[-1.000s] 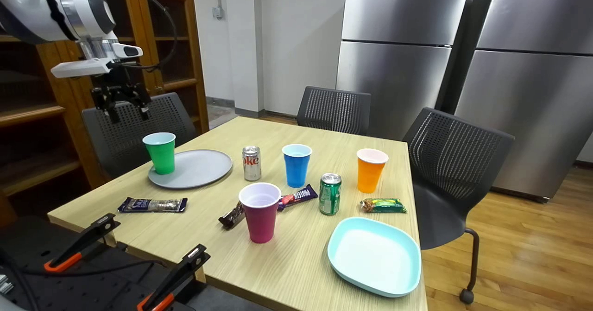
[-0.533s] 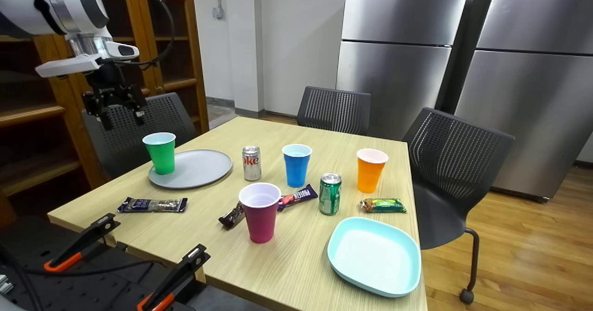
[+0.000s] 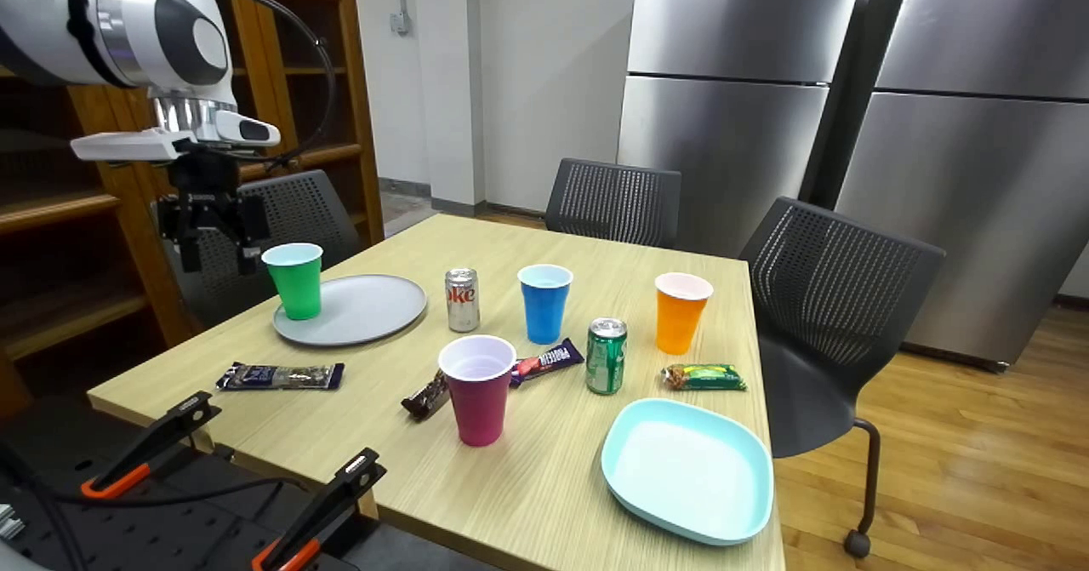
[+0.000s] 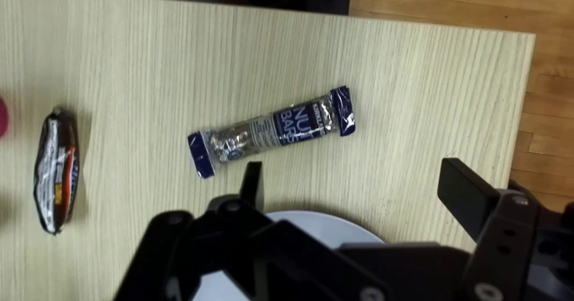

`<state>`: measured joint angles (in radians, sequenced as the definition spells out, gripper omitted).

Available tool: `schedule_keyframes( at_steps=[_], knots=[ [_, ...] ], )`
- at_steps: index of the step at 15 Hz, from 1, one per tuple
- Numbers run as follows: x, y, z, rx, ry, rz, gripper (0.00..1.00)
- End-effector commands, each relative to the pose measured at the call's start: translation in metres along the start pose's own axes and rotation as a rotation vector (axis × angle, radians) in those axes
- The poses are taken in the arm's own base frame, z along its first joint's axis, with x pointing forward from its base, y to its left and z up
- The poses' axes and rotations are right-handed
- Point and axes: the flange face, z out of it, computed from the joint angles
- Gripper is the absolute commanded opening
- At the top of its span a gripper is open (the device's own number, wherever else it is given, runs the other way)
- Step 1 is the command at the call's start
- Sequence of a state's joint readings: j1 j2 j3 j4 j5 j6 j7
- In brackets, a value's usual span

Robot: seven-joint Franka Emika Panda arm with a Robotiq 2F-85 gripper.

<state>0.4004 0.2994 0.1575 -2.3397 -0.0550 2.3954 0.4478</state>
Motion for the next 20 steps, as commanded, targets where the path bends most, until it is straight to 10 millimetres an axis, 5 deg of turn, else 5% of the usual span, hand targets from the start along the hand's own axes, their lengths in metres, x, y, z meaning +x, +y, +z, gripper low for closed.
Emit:
schedule_keyframes(
  at_steps=[1,10,20],
  knots=[
    [-0.013,0.018,0.011,0.064,-0.063,0.039,1.0],
    [-0.011,0.02,0.02,0.032,-0.07,0.028,1.0],
    [0.0,0.056,0.076,0.253,-0.09,0.388,1.0]
  ],
)
